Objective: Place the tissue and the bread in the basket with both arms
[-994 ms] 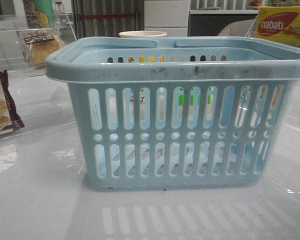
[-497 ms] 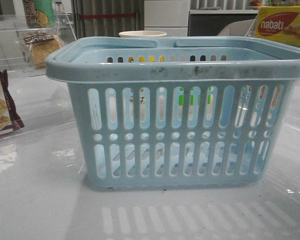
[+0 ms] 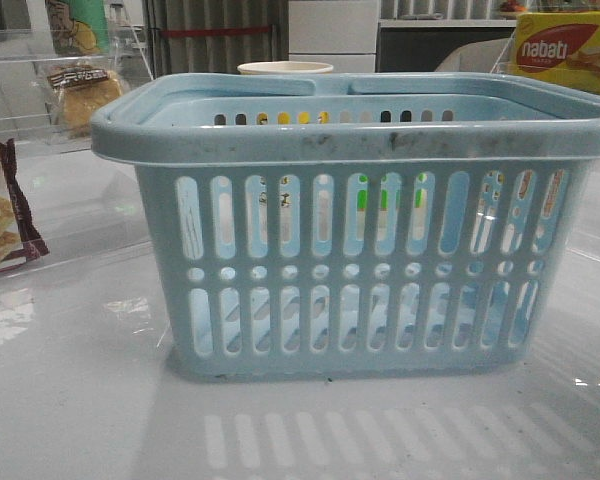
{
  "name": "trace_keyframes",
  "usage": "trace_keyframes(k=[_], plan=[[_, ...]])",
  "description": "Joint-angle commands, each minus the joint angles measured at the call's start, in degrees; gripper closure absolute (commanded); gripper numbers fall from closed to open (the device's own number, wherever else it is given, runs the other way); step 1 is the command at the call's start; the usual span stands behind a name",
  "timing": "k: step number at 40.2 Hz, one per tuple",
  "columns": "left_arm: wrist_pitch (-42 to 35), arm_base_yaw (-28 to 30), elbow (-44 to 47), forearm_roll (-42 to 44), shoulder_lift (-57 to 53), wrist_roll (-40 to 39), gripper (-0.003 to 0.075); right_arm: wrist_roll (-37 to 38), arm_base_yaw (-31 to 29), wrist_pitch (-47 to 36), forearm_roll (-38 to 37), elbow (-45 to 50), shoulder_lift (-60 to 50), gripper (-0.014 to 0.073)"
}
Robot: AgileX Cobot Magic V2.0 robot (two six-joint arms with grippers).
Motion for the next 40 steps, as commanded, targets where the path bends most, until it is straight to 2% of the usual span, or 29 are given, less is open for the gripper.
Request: trace_keyframes(k=[1,3,15,27,40], plan=[[-5.0,0.1,-1.4,0.1,1.2,-0.5,0.0153,-0.7,0.0,-3.5,-0.8,-1.8,0.5,0.0055],[-5.0,0.1,-1.4,0.4,1.6,-0.5,0.0127,-0.7,0.0,-3.8,-1.1,-1.8,1.0,0.0032],[-5.0,0.1,-1.4,2.5,4.3,-0.5,0.0129,2.5,-5.2,-5.5,-4.9,-5.3,9.6,0.0034],[-5.0,0.1,-1.4,2.5,5.1,-0.5,0.0141,2.4,-11.1,-6.7,-4.9,-16.8,26.6,0.0034],[-5.0,0.1,-1.4,2.5,5.1,-0.5,0.0141,1.6,-11.3,-10.5,-6.0,-30.9,45.2,0.0034]])
